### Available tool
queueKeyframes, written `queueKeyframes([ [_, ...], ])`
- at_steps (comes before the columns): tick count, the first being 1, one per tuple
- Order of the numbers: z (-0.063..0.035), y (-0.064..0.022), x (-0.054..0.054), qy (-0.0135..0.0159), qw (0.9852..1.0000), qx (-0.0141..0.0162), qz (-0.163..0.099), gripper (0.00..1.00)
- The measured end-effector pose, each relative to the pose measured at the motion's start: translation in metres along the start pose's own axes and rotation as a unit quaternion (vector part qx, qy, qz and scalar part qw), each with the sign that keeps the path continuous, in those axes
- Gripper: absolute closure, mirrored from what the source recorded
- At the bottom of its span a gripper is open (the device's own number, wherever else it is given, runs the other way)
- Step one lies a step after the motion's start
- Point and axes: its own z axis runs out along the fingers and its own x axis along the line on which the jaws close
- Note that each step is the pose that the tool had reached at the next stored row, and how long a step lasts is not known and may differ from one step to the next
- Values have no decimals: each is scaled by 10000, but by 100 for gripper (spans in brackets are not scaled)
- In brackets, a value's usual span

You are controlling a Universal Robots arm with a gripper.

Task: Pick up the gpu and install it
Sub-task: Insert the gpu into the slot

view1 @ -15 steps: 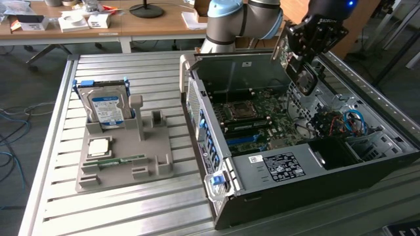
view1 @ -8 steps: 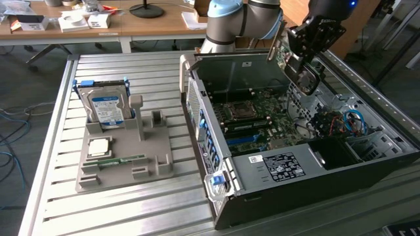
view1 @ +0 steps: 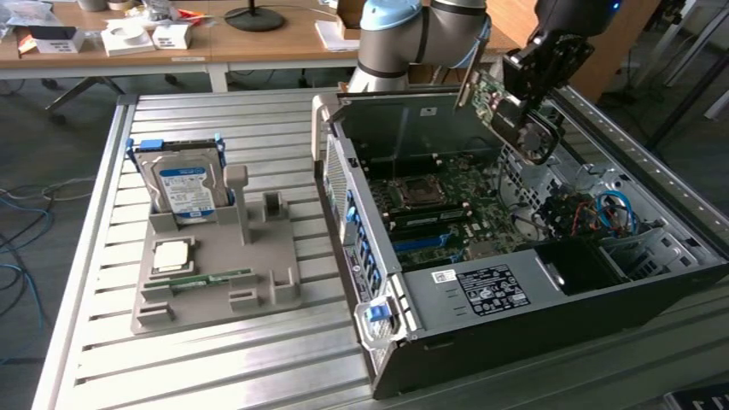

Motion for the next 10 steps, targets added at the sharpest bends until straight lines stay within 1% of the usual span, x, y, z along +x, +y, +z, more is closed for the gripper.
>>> queueKeyframes([
  [3, 4, 0, 0, 14, 9996, -3, -270, 74],
  [5, 6, 0, 0, 24, 9990, -3, -452, 74],
  [8, 10, -1, 0, 39, 9973, -5, -727, 74],
  [10, 13, -1, 1, 49, 9959, -3, -903, 74],
])
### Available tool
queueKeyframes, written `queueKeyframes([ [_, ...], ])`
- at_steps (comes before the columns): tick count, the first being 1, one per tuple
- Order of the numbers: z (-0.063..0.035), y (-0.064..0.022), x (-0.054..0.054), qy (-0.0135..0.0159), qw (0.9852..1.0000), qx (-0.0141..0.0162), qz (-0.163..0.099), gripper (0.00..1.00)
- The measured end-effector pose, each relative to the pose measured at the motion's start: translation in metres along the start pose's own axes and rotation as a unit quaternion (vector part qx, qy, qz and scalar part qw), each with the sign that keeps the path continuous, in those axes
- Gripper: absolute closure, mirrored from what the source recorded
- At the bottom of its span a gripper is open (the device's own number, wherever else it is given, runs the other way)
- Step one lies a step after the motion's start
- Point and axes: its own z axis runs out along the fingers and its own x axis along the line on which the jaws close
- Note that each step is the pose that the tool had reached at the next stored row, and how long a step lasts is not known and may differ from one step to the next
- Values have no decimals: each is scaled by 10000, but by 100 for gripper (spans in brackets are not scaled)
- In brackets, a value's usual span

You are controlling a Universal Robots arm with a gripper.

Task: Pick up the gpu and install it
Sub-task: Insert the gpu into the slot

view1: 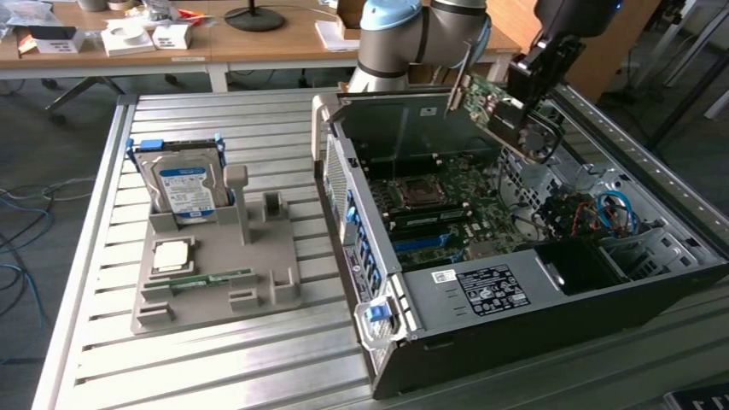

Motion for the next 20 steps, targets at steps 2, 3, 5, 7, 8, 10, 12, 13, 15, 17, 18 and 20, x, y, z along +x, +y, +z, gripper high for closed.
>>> queueKeyframes([
  [2, 1, 0, 0, 12, 9998, 2, -181, 74],
  [3, 2, 0, 0, 17, 9996, 2, -277, 74],
  [5, 4, 0, 0, 27, 9990, 2, -456, 74],
  [7, 6, 0, 0, 36, 9980, 0, -636, 74],
  [8, 7, 0, 0, 40, 9974, -2, -725, 74],
  [10, 9, 0, 0, 49, 9959, -5, -904, 74],
  [12, 11, 0, 0, 57, 9940, -9, -1091, 74],
  [13, 13, 0, 0, 61, 9930, -10, -1180, 74],
  [15, 16, 0, 0, 69, 9907, -14, -1357, 74],
  [17, 19, -1, 0, 77, 9881, -17, -1537, 74],
  [18, 21, -1, 0, 82, 9867, -19, -1624, 74],
  [20, 25, -1, 0, 89, 9836, -23, -1802, 74],
])
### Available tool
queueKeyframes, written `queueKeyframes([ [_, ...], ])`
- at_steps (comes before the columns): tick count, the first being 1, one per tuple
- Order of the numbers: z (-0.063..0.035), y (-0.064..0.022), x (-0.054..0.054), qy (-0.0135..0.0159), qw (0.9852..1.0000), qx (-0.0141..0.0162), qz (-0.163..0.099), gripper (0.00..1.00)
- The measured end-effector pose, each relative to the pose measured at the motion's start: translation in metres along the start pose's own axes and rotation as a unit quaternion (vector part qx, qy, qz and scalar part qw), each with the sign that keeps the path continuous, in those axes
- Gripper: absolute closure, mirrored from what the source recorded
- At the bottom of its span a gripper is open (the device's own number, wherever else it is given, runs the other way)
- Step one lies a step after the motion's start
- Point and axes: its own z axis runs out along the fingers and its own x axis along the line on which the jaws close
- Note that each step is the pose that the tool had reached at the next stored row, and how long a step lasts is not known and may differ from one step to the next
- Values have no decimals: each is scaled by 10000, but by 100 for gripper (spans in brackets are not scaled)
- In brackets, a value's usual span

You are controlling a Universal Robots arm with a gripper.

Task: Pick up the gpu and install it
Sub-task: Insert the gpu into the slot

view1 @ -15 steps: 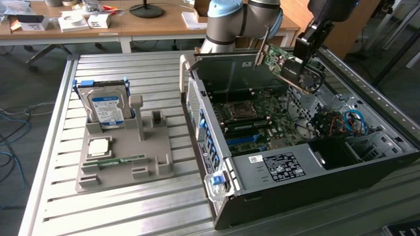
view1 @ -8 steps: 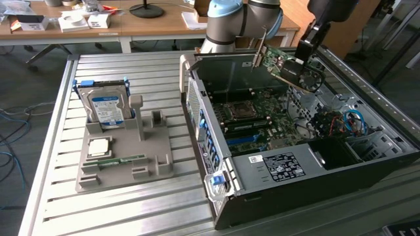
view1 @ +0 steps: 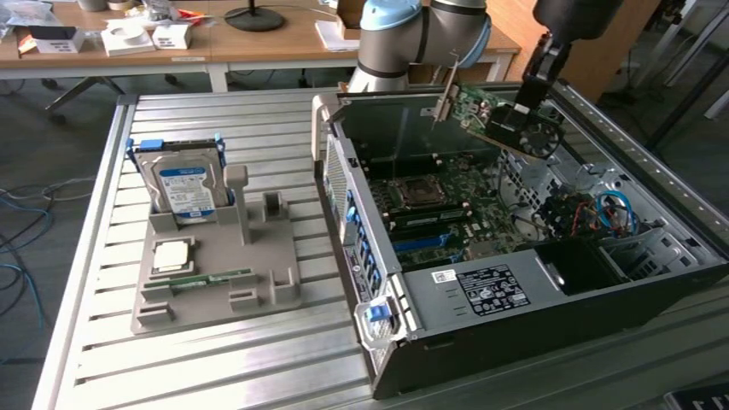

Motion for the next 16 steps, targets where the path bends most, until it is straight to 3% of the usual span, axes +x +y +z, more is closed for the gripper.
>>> queueKeyframes([
  [4, 16, -1, 0, 16, 9993, -7, -365, 74],
  [8, 36, -2, 1, 33, 9974, -13, -723, 74],
  [12, 55, -3, 1, 49, 9940, -20, -1089, 74],
  [16, 71, -3, 2, 69, 9895, -26, -1440, 74],
])
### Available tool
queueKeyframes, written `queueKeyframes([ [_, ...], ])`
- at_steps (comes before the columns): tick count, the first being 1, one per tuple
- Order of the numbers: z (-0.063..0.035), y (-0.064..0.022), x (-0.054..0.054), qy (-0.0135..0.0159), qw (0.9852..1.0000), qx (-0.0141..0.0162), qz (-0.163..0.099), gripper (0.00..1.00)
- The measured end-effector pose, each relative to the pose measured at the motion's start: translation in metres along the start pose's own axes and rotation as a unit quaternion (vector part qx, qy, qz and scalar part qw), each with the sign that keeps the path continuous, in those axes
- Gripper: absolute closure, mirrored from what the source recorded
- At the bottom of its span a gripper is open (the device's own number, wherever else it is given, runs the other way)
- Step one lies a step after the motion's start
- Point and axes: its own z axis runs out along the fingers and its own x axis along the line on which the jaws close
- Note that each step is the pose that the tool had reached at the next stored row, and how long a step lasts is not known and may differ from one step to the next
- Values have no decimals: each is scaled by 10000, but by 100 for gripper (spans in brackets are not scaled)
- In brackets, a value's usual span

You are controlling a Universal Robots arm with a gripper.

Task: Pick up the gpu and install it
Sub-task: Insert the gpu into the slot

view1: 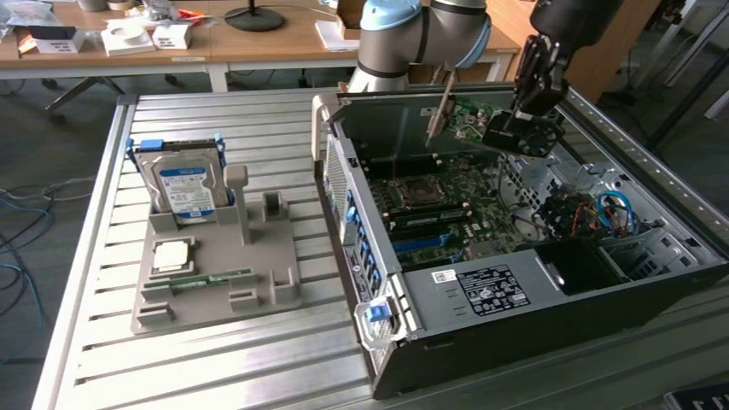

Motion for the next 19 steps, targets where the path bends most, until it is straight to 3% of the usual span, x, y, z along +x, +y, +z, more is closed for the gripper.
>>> queueKeyframes([
  [5, 8, 0, 0, 42, 9992, 0, -409, 74],
  [10, 18, 0, 1, 62, 9963, -7, -858, 74],
  [14, 25, 0, 1, 78, 9925, -12, -1220, 74],
  [19, 33, -1, 1, 98, 9859, -19, -1671, 74],
])
